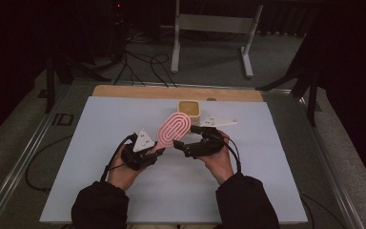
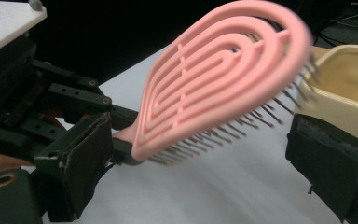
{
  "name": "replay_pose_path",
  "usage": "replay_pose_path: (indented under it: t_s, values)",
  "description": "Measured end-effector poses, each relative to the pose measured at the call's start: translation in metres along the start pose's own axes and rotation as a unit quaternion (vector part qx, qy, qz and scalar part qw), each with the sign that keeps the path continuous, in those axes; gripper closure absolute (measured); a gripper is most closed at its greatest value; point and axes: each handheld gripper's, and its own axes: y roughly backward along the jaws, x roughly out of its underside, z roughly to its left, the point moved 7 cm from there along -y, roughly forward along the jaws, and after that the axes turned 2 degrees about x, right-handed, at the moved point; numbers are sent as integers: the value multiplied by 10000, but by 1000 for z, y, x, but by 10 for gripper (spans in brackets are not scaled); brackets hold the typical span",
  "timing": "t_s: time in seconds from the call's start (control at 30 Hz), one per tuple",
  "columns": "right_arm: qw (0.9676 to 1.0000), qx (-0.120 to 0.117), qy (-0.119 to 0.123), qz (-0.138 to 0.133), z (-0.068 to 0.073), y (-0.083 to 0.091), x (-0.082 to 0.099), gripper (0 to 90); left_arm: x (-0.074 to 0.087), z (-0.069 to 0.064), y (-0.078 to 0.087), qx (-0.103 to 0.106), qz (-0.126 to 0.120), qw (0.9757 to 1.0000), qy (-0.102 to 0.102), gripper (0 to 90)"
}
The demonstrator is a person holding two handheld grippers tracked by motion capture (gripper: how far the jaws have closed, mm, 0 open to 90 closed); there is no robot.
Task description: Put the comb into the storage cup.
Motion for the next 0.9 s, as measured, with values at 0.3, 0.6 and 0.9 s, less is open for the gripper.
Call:
replay_pose_path:
  t_s: [0.3, 0.6, 0.9]
  values:
    - [9998, -75, -167, 57, 1, -12, -4, 97, -2, -4, 1, 96, -103, 9999, -67, 701]
    - [9991, -289, -312, 2, 4, -16, -9, 255, -3, -5, 1, 190, -217, 9996, -31, 701]
    - [9963, -599, -615, 34, 5, -17, -10, 450, -4, -6, 2, 220, -307, 9993, -65, 701]
